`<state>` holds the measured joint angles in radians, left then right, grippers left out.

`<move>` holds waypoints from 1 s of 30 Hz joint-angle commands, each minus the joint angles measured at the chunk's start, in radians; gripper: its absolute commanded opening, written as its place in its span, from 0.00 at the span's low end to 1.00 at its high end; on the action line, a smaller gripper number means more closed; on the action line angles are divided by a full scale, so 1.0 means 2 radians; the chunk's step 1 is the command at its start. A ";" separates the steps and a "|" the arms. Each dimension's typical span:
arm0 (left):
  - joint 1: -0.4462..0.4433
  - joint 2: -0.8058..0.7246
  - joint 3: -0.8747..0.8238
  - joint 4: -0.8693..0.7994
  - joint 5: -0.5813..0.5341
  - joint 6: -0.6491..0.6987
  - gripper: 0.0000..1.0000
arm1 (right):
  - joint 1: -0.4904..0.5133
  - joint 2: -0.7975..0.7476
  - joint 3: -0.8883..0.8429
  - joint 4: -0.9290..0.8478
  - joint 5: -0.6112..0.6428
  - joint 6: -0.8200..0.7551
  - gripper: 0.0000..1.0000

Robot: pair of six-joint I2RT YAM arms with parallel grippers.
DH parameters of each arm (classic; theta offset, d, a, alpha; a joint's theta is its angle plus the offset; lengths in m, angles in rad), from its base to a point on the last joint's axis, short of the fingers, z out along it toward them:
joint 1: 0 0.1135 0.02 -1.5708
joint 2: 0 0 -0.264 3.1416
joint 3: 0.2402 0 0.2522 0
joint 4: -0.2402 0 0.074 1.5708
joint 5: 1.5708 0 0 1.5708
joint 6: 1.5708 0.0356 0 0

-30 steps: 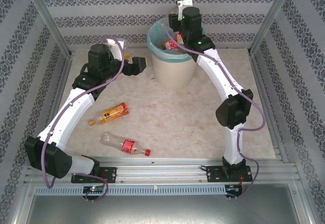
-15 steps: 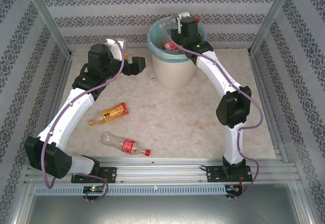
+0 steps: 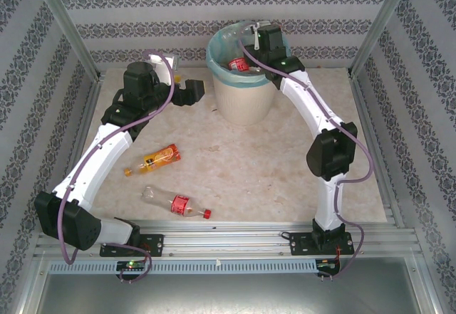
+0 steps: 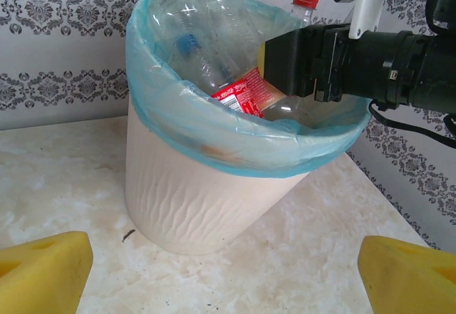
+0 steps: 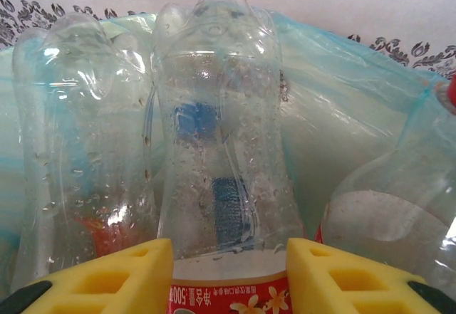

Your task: Put the plastic bottles in the bin

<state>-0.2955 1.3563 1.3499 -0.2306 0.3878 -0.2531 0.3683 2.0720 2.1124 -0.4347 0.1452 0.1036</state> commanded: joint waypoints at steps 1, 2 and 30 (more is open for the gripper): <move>-0.006 -0.018 -0.004 0.016 -0.007 0.011 0.97 | -0.001 0.031 0.023 -0.053 -0.021 0.010 0.45; -0.006 -0.018 -0.004 0.016 -0.008 0.011 0.97 | 0.000 0.031 0.024 -0.055 -0.021 0.010 0.45; -0.006 -0.129 -0.057 -0.220 -0.105 -0.012 0.94 | 0.180 -0.208 -0.167 0.019 -0.126 -0.113 0.72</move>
<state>-0.2955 1.1454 1.2812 -0.5186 0.2447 -0.2481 0.6754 1.7130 1.9392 -0.5003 0.0166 -0.0551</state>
